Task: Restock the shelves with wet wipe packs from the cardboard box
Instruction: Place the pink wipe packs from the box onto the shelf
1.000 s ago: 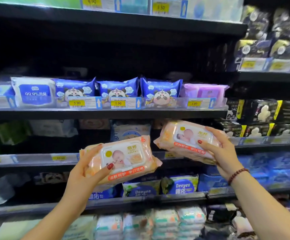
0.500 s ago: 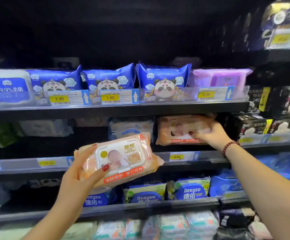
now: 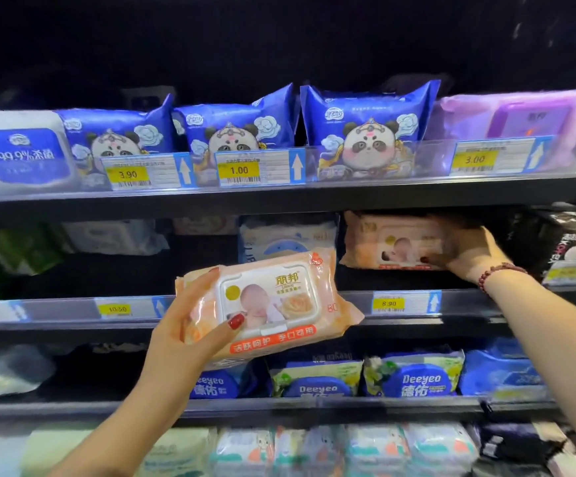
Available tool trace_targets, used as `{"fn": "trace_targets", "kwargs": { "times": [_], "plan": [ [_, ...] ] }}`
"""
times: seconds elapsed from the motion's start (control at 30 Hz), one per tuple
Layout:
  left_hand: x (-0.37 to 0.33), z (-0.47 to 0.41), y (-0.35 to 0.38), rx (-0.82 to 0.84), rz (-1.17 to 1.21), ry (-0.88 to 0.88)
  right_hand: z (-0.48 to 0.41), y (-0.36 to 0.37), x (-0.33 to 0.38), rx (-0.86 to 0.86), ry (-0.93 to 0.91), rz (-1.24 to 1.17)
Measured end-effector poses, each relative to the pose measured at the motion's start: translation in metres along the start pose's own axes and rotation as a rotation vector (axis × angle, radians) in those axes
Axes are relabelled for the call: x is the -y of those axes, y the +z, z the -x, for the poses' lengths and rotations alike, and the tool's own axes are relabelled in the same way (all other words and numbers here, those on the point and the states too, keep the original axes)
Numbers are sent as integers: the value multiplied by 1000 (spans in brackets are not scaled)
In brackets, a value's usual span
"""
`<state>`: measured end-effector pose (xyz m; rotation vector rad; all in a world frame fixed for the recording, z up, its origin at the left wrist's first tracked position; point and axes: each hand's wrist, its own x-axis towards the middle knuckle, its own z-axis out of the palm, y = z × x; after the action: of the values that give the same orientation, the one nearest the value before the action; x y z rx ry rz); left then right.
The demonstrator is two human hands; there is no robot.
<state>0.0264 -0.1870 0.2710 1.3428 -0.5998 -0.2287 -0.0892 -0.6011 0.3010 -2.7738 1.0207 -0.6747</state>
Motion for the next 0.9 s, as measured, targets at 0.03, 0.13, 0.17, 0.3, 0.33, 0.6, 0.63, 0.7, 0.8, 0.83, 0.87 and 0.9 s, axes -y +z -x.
{"fn": "trace_targets", "kwargs": {
  "times": [0.03, 0.13, 0.17, 0.3, 0.33, 0.6, 0.63, 0.7, 0.8, 0.83, 0.87, 0.9],
  "plan": [
    [0, 0, 1, 5, 0, 1, -1, 0, 1, 14, 6, 21],
    [-1, 1, 2, 8, -7, 5, 0, -4, 5, 38, 29, -12],
    [-1, 1, 3, 10, -14, 7, 2, -7, 7, 44, 29, 18],
    [-6, 6, 8, 26, -22, 17, 12, -23, 12, 100, -1, 128],
    [-8, 7, 10, 32, -24, 19, 18, -29, 14, 96, -7, 117],
    [-13, 7, 66, 107, -14, 117, 91, -61, 44, 195, -36, -826],
    [-14, 2, 76, 111, -9, 125, 101, -64, 49, 291, -51, -892],
    [-17, -9, 96, 128, -37, 137, 111, -64, 52, 376, -72, -944],
    [-19, -22, 120, 156, -50, 144, 114, -66, 45, 270, -33, -995],
    [-19, -27, 127, 170, -38, 147, 114, -68, 43, 225, -10, -1019],
    [-21, -32, 134, 193, -35, 160, 111, -70, 40, 178, 1, -1037],
    [-23, -37, 140, 214, -43, 175, 109, -73, 39, 131, 1, -1044]
  ]
}}
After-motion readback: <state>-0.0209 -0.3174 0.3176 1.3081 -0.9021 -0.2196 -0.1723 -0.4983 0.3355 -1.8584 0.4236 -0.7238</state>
